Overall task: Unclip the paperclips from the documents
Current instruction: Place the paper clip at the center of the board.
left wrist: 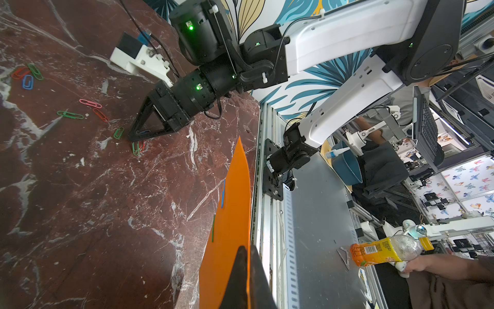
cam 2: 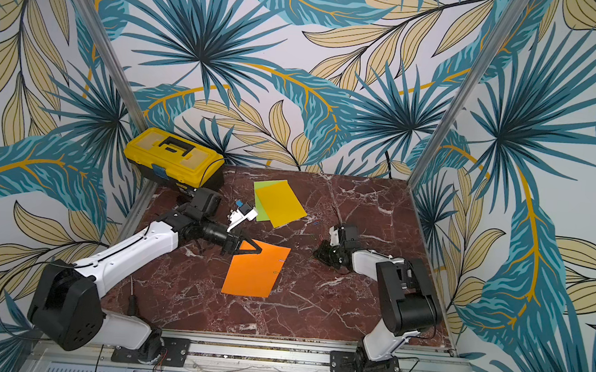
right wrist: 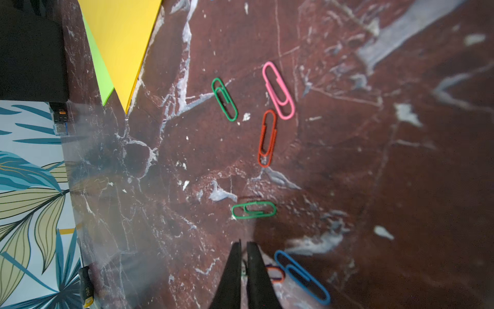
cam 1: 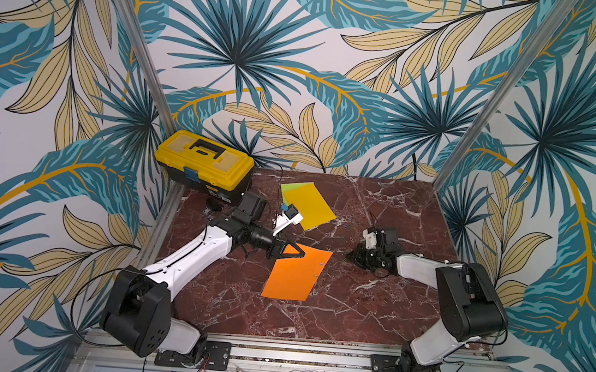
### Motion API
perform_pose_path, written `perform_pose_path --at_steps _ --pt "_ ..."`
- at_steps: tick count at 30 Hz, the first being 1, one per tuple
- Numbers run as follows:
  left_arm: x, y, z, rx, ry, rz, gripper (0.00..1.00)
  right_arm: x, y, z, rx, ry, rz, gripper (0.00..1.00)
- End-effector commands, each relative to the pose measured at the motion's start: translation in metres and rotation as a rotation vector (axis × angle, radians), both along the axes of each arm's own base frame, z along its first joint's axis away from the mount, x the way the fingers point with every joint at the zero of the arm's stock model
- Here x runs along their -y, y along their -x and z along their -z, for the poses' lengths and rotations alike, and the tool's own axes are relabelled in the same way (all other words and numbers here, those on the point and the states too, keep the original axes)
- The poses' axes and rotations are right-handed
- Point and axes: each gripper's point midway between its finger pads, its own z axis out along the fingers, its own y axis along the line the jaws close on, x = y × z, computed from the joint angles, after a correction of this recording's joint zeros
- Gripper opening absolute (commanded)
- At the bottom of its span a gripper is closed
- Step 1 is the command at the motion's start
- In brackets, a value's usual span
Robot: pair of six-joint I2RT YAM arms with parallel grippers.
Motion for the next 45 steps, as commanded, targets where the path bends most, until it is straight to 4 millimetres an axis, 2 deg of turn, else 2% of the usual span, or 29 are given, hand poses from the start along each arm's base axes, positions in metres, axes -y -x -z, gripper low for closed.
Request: perform_pose_path --at_steps 1,14,22,25,28,38,45 --pt "0.001 0.003 0.003 0.004 -0.003 0.010 0.00 0.005 0.005 0.009 -0.042 0.027 0.010 0.14" --pt "0.000 0.003 0.003 0.006 -0.006 0.007 0.00 0.002 0.002 -0.005 -0.010 0.030 -0.023 0.22" --pt "0.000 0.001 0.003 0.015 -0.012 -0.001 0.00 0.002 0.006 -0.028 0.065 0.053 -0.089 0.29" --pt "0.000 -0.001 0.002 0.024 -0.015 -0.005 0.00 -0.003 0.010 -0.046 0.144 0.039 -0.139 0.33" --pt "0.001 -0.003 -0.005 0.038 -0.005 -0.005 0.00 -0.012 0.016 -0.074 0.277 0.002 -0.213 0.37" --pt "0.010 -0.017 -0.031 0.086 0.039 0.014 0.00 -0.037 0.058 -0.163 0.665 -0.124 -0.446 0.45" --pt "0.013 -0.028 -0.056 0.137 0.080 0.023 0.00 -0.051 0.078 -0.210 0.817 -0.240 -0.550 0.49"
